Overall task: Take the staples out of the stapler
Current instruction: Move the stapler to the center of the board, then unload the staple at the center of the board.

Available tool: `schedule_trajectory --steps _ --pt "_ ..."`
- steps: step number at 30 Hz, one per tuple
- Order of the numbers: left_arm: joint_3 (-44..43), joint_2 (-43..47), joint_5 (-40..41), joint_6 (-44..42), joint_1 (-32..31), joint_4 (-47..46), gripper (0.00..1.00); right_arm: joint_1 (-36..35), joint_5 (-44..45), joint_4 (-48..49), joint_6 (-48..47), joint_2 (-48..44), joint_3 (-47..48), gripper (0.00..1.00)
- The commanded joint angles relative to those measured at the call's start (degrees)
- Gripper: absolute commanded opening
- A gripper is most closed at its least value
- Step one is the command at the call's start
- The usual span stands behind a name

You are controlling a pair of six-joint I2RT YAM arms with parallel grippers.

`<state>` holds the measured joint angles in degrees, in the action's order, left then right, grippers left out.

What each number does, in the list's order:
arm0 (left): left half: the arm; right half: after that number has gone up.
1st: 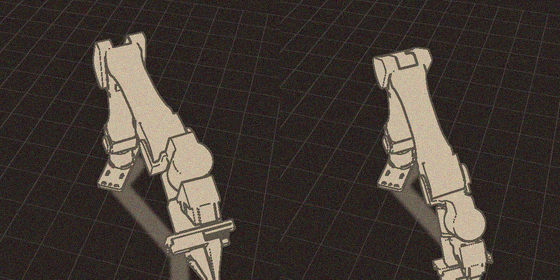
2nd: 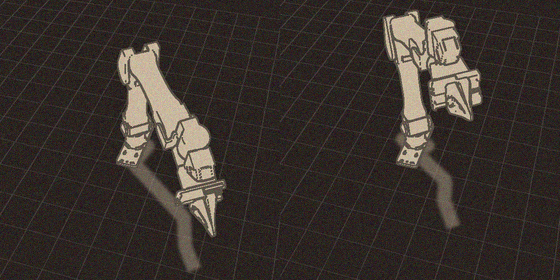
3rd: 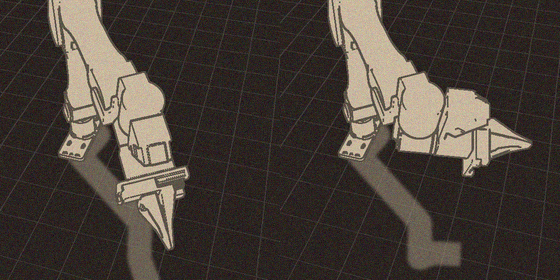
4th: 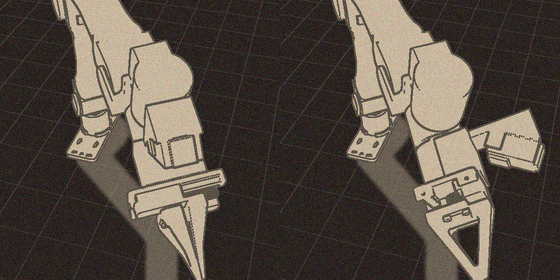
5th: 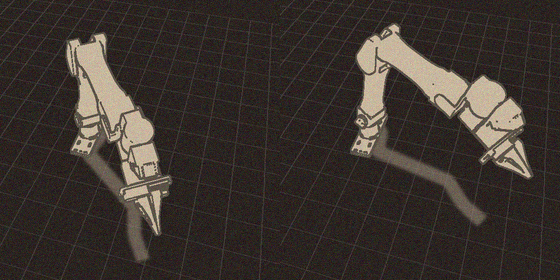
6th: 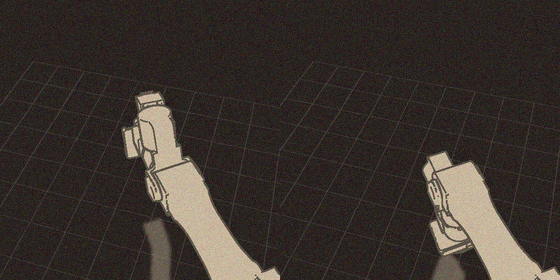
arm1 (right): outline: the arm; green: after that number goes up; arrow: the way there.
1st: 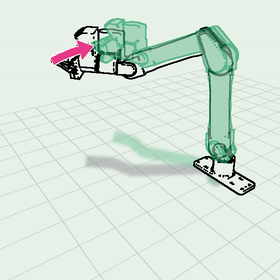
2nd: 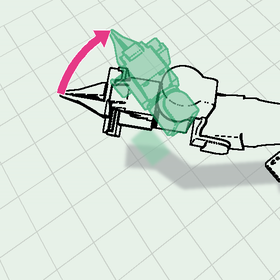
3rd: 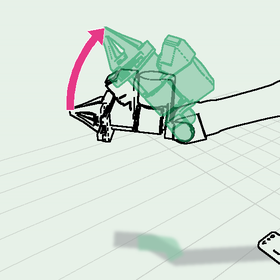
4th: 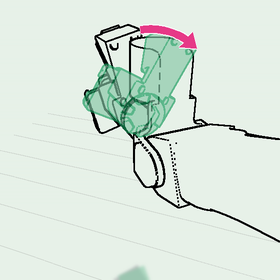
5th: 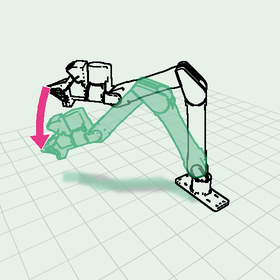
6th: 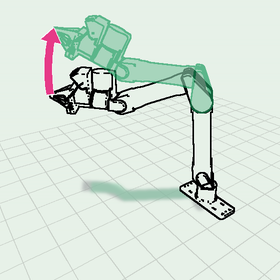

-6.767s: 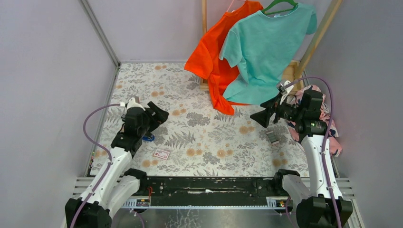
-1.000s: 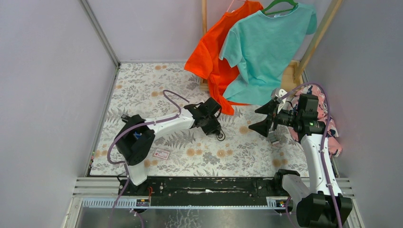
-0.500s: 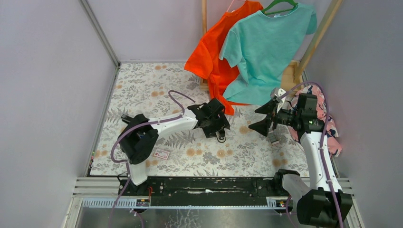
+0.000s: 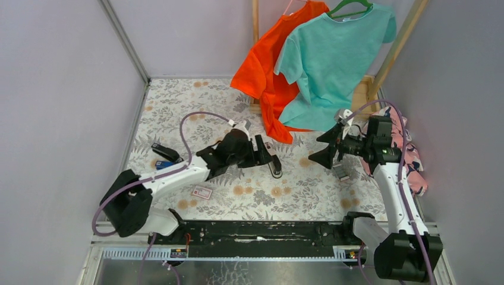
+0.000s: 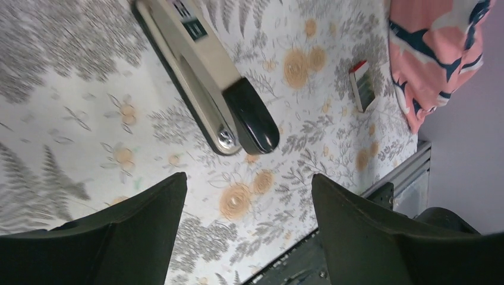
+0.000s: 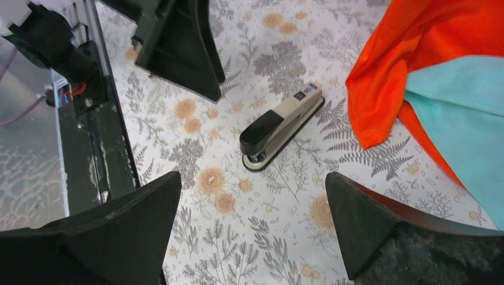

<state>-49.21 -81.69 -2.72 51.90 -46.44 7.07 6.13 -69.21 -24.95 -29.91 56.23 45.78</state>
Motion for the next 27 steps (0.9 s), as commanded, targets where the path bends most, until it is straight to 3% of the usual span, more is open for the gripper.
schedule_trajectory --steps 1,6,8,10,14,18,22,27 --pt "6.8 5.1 -4.2 -9.8 4.9 -15.9 0.84 -8.5 12.6 -3.0 0.1 3.7 6.4 0.99" --pt "11.5 11.5 -10.9 -13.2 11.5 -21.5 0.84 -21.7 27.6 -6.7 0.3 10.7 12.6 0.99" --pt "14.2 16.4 -9.7 -14.5 12.0 -23.5 0.86 -26.5 31.9 -7.0 1.5 13.4 14.6 0.99" --pt "16.8 21.6 -9.5 -15.2 12.2 -26.1 0.94 -31.4 36.3 -7.3 4.0 16.7 16.3 0.99" --pt "18.1 30.1 -5.2 -17.7 12.3 -23.0 0.96 -40.1 46.9 -6.2 9.8 24.4 18.7 0.99" --pt "24.7 35.8 7.2 -15.5 12.3 -25.1 1.00 -43.7 55.7 0.2 19.7 30.2 18.3 0.99" --pt "31.4 39.8 6.8 -12.6 12.3 -28.9 1.00 -46.2 62.4 4.2 31.3 34.2 18.7 0.99" --pt "35.1 42.9 5.7 -12.7 12.3 -30.4 1.00 -47.0 66.4 4.0 36.7 38.7 21.0 1.00"
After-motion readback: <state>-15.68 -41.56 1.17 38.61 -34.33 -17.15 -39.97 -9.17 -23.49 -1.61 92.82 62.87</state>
